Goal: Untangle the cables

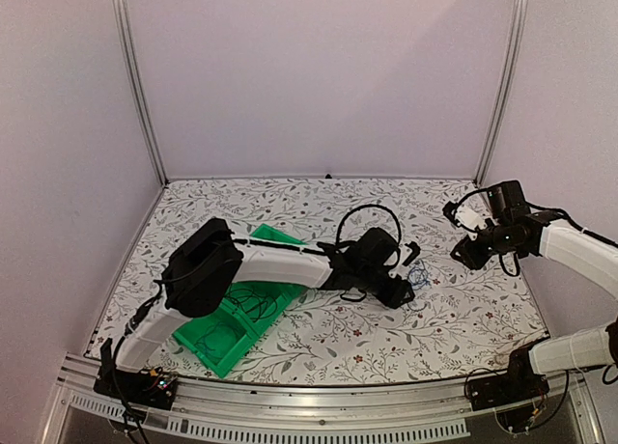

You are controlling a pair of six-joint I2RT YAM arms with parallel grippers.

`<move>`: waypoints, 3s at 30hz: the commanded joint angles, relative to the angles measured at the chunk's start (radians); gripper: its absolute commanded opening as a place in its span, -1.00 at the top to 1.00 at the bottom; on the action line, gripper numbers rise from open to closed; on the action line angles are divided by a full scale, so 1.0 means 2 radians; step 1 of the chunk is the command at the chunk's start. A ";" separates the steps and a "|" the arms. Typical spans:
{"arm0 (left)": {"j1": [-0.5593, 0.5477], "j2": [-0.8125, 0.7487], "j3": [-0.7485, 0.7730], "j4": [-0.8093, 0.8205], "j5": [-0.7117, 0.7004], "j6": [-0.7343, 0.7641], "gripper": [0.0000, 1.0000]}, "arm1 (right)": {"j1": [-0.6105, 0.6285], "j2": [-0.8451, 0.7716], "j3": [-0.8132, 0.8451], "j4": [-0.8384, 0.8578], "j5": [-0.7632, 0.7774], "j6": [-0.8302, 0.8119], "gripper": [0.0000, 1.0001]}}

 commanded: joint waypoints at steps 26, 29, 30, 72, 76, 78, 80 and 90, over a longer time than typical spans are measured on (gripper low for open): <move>0.006 -0.181 -0.153 0.042 0.023 0.053 1.00 | 0.003 -0.047 0.015 -0.047 -0.330 -0.119 -0.35; 0.005 -0.204 -0.175 0.050 0.031 0.041 1.00 | 0.018 -0.023 0.024 -0.034 -0.360 -0.110 -0.36; 0.005 -0.211 -0.180 0.064 0.032 0.038 1.00 | 0.023 -0.018 0.026 -0.028 -0.364 -0.103 -0.36; -0.023 -0.333 -0.138 0.075 -0.010 0.024 1.00 | 0.046 0.152 0.095 0.109 -0.390 0.064 0.35; -0.022 -0.360 -0.137 0.045 -0.036 0.037 1.00 | 0.045 0.184 0.090 0.101 -0.363 0.056 0.30; -0.022 -0.373 -0.139 0.024 -0.056 0.042 1.00 | 0.045 0.201 0.090 0.097 -0.355 0.050 0.29; -0.023 -0.390 -0.145 0.005 -0.077 0.045 1.00 | 0.045 0.211 0.090 0.096 -0.348 0.047 0.27; -0.022 -0.524 -0.245 -0.085 -0.272 -0.010 1.00 | 0.045 0.250 0.100 0.055 -0.399 0.014 -0.02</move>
